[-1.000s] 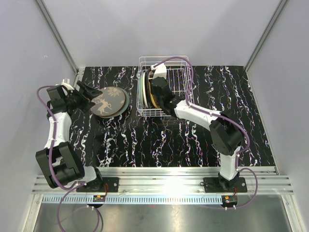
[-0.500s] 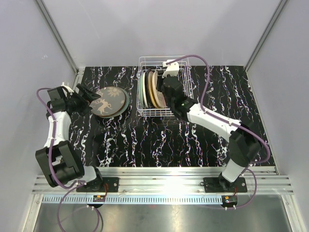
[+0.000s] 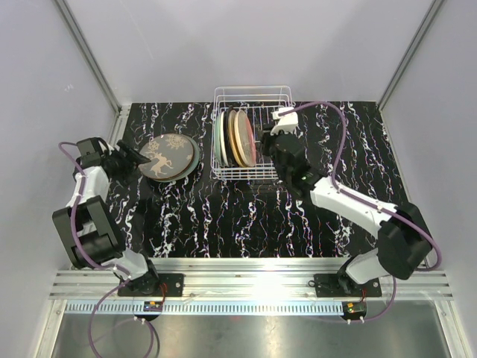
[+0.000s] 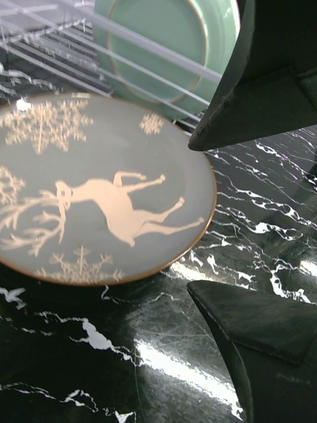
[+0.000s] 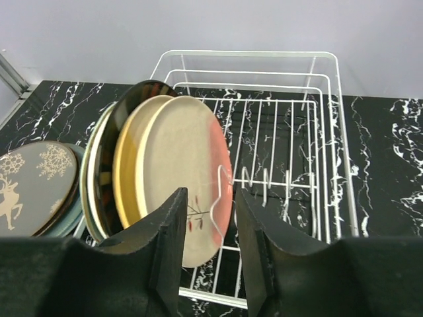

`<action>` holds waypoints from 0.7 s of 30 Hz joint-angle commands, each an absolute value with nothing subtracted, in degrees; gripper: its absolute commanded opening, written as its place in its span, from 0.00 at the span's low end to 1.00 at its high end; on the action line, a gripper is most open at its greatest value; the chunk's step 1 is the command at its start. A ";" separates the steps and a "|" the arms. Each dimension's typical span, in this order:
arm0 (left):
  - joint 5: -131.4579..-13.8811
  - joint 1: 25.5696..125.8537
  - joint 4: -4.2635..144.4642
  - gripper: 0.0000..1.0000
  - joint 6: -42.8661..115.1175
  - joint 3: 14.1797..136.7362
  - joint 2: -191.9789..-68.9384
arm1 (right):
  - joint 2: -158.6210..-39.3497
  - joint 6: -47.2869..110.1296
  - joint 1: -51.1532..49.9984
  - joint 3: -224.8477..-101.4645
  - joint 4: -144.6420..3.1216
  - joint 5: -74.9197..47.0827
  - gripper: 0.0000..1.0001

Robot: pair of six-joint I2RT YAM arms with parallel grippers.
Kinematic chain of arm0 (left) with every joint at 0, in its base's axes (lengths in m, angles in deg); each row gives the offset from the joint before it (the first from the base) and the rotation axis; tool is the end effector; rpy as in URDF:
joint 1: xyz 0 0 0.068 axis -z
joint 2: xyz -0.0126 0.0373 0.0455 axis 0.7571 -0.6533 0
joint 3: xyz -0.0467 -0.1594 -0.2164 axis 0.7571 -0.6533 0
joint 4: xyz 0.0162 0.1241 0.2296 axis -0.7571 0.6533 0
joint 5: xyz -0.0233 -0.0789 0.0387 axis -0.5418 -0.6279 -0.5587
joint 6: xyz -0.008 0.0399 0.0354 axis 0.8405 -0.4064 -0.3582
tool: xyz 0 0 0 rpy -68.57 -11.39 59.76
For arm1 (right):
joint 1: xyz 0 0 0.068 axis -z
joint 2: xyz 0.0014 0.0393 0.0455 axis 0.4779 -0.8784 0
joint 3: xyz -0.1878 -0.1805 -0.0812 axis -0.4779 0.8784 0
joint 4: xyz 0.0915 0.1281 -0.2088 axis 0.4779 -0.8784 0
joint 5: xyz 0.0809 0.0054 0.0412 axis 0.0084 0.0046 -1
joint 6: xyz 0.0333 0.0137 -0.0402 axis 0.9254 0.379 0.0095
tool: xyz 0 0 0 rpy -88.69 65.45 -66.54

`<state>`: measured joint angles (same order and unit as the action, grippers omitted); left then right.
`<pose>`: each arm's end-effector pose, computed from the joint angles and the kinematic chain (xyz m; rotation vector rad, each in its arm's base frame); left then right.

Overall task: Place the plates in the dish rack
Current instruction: Grab a plate with the left arm

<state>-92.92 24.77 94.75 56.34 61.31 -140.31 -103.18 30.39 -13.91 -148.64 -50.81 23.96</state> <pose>0.2906 0.1134 0.2374 -0.9321 2.2172 -0.6634 0.2710 0.2235 0.3223 -0.1259 1.6424 0.2065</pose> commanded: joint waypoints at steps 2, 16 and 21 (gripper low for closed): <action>-91.04 24.60 93.12 0.79 55.04 63.93 -142.76 | -96.93 30.14 -11.18 -144.75 -46.17 21.76 0.43; -87.79 24.16 93.47 0.77 54.17 66.74 -149.71 | -89.54 31.99 -2.66 -134.72 -43.36 16.22 0.40; -86.03 24.08 94.00 0.73 53.38 68.33 -152.34 | -89.01 32.87 -2.04 -133.49 -42.13 15.17 0.40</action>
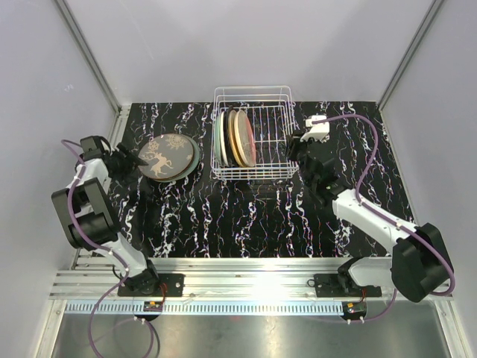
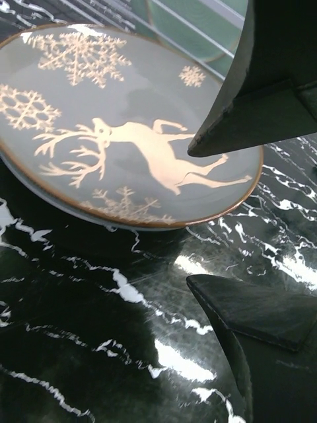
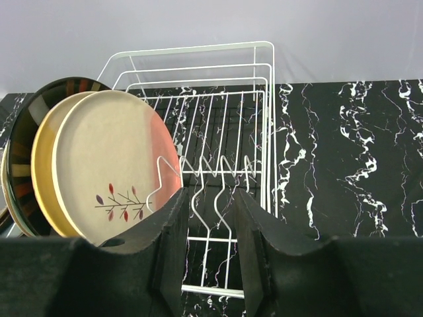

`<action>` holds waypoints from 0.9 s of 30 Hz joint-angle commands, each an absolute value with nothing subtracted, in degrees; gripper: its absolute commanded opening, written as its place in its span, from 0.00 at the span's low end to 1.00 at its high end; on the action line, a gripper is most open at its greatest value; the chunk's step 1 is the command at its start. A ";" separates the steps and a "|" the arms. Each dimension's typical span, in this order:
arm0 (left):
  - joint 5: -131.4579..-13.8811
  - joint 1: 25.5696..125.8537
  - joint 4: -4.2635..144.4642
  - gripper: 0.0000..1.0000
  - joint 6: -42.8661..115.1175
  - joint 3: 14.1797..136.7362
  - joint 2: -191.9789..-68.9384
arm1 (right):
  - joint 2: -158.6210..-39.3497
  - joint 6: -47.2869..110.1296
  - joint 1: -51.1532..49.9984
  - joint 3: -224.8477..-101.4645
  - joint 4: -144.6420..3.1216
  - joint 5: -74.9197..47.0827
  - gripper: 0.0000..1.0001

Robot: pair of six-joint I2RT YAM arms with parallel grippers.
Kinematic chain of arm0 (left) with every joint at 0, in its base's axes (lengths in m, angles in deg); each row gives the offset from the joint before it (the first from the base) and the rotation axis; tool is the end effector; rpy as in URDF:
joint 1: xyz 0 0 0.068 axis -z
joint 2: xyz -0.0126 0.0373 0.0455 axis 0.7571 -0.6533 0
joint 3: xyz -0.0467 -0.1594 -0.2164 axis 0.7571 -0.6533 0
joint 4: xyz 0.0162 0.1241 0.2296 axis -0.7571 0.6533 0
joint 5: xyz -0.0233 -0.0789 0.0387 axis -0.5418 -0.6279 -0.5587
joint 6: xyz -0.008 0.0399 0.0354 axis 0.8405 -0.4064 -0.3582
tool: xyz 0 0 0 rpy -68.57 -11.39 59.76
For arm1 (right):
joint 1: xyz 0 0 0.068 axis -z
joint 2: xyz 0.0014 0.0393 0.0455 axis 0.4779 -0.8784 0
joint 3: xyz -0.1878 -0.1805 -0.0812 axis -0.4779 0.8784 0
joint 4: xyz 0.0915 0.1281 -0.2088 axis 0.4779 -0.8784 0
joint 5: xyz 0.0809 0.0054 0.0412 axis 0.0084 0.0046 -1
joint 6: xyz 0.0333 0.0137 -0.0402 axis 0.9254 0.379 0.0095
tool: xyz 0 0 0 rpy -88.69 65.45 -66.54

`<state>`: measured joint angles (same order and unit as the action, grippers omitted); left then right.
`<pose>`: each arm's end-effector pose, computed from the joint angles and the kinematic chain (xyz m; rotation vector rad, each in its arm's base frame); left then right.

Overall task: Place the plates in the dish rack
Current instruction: Grab a plate with the left arm

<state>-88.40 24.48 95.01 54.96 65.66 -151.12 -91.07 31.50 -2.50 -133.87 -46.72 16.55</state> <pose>0.3184 0.1307 0.2012 -1.0244 2.3103 -0.5729 0.2607 0.1408 0.3029 -0.0369 1.6278 0.1849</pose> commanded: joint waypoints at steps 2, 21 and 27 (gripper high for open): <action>-85.50 24.16 94.00 0.72 53.37 68.68 -153.22 | -88.83 32.78 -1.86 -133.05 -41.78 15.08 0.40; -79.09 25.92 97.25 0.50 50.74 70.70 -157.09 | -87.34 34.01 -0.81 -131.12 -40.28 14.38 0.40; -75.75 26.62 99.53 0.46 49.68 70.70 -156.04 | -86.99 34.19 -0.72 -130.85 -40.02 14.38 0.40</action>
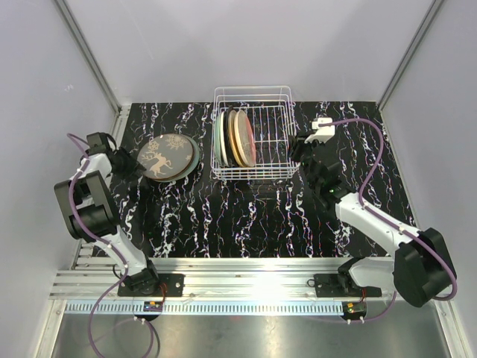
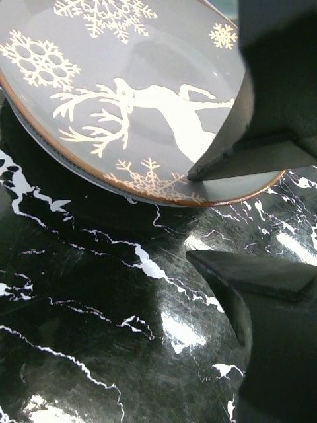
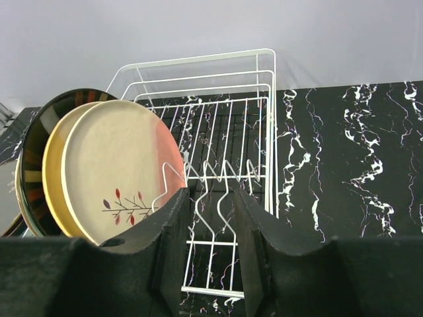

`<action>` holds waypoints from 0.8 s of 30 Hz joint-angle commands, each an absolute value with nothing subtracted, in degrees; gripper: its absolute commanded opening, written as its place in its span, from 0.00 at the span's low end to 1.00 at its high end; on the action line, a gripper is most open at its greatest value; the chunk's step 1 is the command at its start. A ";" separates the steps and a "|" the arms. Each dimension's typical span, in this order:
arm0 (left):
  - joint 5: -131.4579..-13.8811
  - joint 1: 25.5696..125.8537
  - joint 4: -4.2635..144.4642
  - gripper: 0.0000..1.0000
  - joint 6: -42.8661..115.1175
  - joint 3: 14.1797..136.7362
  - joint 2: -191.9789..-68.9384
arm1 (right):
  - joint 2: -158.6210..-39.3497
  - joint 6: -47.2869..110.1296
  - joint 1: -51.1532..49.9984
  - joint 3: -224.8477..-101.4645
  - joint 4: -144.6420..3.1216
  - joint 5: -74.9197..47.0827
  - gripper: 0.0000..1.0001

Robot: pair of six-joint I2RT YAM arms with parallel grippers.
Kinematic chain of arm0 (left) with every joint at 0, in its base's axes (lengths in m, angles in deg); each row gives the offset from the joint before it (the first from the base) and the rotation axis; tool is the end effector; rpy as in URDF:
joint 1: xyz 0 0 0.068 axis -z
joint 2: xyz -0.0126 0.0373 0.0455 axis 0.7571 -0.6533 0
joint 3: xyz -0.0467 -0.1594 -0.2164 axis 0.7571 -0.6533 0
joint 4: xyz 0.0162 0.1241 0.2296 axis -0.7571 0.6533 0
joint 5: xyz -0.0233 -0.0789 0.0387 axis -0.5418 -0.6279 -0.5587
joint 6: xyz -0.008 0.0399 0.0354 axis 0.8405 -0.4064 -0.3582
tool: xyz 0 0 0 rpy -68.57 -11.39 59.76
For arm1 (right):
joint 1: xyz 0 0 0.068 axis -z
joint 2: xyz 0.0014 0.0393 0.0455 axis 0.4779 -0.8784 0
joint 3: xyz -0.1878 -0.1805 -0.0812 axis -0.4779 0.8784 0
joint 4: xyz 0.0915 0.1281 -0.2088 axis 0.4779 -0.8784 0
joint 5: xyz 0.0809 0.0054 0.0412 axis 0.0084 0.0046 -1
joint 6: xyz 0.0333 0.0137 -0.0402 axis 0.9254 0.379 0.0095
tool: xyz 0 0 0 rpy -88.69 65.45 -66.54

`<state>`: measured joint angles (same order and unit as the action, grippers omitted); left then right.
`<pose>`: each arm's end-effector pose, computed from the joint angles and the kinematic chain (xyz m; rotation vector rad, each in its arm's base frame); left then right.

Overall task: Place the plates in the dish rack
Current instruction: Grab a plate with the left arm

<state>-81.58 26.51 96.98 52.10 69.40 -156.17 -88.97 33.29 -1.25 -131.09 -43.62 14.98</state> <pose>0.3365 0.1294 0.1878 -1.0070 2.3964 -0.4215 0.2552 0.1312 0.3015 -0.0027 1.5910 0.2299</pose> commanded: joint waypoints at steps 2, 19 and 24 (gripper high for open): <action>-74.79 27.15 100.06 0.38 49.42 70.61 -155.78 | -86.90 34.19 -0.72 -130.85 -40.11 14.11 0.40; -70.39 30.31 102.35 0.04 49.16 66.75 -149.80 | -83.47 34.27 -0.72 -130.15 -40.99 14.11 0.40; -69.94 31.98 103.14 0.00 50.47 64.73 -147.52 | -82.94 34.54 -0.72 -130.06 -41.16 13.67 0.40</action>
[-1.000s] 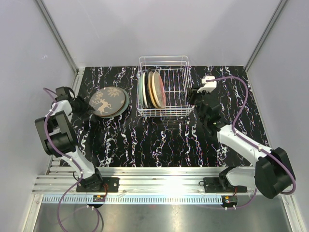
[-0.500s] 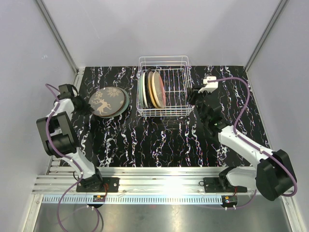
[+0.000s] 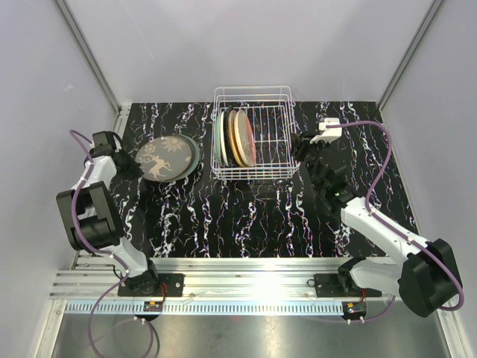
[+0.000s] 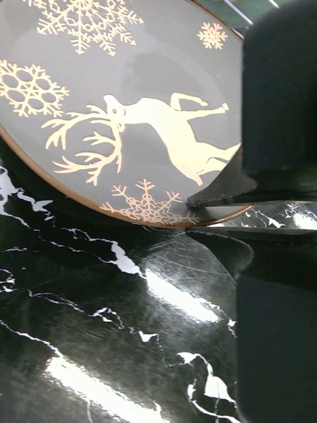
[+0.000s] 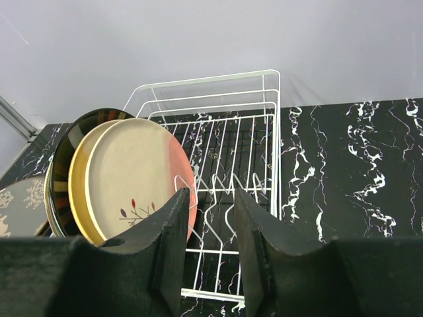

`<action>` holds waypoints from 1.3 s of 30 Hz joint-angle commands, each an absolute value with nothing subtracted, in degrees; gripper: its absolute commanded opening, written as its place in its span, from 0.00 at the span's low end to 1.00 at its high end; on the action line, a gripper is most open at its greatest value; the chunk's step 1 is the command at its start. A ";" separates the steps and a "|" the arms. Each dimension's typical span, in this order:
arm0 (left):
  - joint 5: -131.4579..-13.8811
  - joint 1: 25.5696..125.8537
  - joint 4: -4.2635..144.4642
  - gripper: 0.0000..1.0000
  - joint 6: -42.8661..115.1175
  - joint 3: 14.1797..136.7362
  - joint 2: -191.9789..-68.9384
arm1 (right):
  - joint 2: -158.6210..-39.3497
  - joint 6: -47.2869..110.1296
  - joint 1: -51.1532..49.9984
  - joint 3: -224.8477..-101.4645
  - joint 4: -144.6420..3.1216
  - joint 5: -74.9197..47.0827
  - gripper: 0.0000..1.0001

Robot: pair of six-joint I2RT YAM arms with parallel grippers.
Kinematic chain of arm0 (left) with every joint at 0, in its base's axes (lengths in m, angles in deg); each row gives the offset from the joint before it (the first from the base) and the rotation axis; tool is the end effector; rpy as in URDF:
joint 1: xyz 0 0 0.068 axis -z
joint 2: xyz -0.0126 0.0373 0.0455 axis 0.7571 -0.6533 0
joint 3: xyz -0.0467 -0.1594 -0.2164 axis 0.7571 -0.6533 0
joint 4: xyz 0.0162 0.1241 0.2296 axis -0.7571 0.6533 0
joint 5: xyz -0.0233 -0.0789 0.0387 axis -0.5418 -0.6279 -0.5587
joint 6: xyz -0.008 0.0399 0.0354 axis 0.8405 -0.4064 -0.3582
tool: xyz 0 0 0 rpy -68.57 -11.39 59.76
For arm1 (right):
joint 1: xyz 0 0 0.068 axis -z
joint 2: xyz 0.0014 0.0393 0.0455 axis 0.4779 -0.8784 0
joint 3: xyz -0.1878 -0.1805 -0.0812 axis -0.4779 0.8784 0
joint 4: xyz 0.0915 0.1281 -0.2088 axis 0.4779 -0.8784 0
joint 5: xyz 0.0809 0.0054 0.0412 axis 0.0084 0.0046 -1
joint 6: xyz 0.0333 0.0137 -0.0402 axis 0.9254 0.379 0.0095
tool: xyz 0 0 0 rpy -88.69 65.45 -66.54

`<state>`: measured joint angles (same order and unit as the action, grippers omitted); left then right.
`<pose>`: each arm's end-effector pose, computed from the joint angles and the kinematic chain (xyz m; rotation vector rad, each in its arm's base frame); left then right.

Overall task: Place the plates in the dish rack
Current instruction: Grab a plate with the left arm

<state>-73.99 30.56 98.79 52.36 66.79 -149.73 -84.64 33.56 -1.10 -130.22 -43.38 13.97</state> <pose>0.3245 0.1033 0.2088 -0.9605 2.3962 -0.2752 0.2419 0.1234 0.3161 0.0071 1.5318 0.2684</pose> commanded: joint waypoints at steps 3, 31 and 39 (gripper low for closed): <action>-72.58 32.07 102.09 0.00 52.40 61.93 -146.20 | -82.77 34.71 -0.81 -130.06 -41.25 13.50 0.40; -77.95 31.99 103.66 0.00 55.75 54.53 -133.72 | -84.25 28.22 -3.26 -131.38 -36.33 -22.26 0.44; -78.03 32.07 104.63 0.00 55.22 55.67 -131.34 | -91.98 9.17 -20.99 -139.63 -45.81 -21.14 0.58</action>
<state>-77.90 31.56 100.37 58.61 54.42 -133.49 -89.54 19.53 -15.61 -135.57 -43.58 -18.48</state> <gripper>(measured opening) 0.125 0.570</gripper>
